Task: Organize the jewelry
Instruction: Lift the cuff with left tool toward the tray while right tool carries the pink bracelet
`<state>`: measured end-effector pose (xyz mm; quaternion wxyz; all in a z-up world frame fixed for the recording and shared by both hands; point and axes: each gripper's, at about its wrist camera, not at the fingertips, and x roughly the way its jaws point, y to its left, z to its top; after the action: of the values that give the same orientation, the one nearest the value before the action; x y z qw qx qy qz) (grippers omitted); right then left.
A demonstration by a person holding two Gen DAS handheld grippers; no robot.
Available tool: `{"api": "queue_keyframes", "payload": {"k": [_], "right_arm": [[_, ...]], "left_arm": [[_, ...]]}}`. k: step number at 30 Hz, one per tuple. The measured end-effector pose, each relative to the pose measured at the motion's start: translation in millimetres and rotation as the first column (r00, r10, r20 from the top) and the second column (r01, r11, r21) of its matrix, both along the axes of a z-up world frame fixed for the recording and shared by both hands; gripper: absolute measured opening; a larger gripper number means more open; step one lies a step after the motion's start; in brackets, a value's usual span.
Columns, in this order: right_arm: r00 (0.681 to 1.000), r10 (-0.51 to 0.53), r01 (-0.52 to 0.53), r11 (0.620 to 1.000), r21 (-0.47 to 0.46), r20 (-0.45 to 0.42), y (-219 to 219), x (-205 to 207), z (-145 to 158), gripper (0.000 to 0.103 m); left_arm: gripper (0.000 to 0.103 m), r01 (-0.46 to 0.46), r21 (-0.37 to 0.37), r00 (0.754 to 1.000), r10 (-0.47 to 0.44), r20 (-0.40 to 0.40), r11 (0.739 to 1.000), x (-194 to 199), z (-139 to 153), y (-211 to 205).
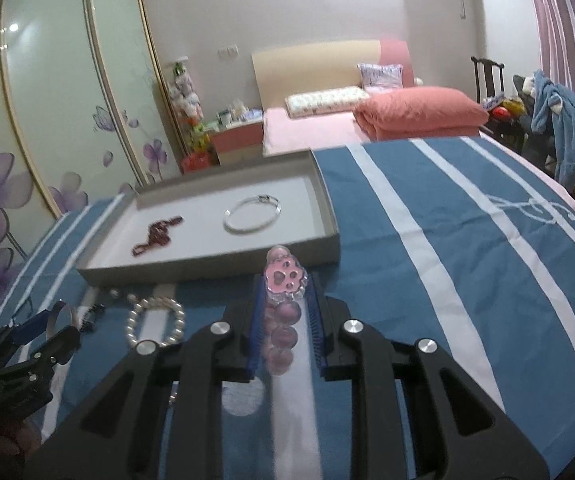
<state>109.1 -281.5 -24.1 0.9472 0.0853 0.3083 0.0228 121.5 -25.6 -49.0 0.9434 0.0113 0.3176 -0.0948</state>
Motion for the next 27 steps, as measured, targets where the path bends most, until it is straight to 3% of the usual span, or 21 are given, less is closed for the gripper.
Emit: {"api": "queue_keyframes", "payload": {"k": [11, 19, 27], "right_arm": [[0.993, -0.001, 0.001, 1.0, 0.001, 0.121, 21, -21, 18, 0.021], [0.973, -0.005, 0.014, 0.999, -0.037, 0.229, 35, -37, 32, 0.021], [0.959, 0.011, 0.01, 0.997, -0.076, 0.282, 47, -45, 38, 0.021]], "left_arm": [[0.068, -0.041, 0.026, 0.988, 0.037, 0.151, 0.999, -16, 16, -4], [0.068, -0.065, 0.018, 0.981, 0.06, 0.184, 0.998, -19, 23, -3], [0.068, -0.076, 0.006, 0.977, 0.073, 0.199, 0.997, -19, 26, -2]]}}
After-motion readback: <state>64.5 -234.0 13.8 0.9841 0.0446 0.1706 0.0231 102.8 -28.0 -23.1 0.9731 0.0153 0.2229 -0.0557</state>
